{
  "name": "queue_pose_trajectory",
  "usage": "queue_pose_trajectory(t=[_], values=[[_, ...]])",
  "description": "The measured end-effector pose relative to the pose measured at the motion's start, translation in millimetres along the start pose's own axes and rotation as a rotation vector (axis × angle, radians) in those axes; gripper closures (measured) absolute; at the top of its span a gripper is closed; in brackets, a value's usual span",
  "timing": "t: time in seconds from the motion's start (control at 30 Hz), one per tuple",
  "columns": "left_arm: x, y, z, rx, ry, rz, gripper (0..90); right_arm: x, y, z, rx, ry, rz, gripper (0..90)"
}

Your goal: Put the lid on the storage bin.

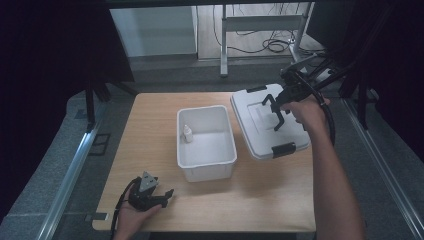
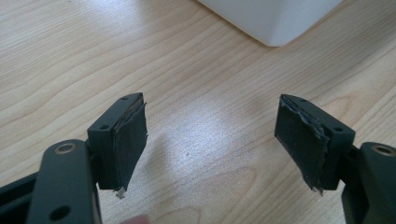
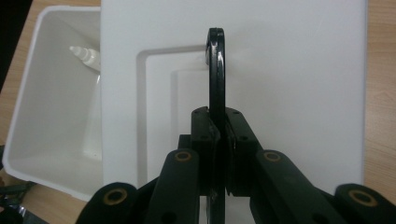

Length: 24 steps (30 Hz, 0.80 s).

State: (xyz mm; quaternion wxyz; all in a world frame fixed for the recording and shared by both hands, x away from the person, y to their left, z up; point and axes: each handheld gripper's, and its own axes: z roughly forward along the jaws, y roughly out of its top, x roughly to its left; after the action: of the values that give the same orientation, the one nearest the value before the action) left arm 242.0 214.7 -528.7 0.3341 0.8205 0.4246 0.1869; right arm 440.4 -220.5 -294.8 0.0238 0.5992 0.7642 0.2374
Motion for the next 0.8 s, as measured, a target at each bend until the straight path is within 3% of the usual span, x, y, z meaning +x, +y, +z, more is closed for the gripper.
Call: queue_pose_trajectory(t=[0.33, 0.8], values=[[-0.2, 0.0, 0.2, -0.001, -0.001, -0.001, 25.4, 21.3, 5.4, -12.6, -0.019, 0.021, -0.023, 84.7], [-0.5, 0.4, -0.5, -0.011, -0.004, 0.000, 25.4, 47.8, 10.3, -11.2, -0.011, 0.047, -0.046, 84.7]])
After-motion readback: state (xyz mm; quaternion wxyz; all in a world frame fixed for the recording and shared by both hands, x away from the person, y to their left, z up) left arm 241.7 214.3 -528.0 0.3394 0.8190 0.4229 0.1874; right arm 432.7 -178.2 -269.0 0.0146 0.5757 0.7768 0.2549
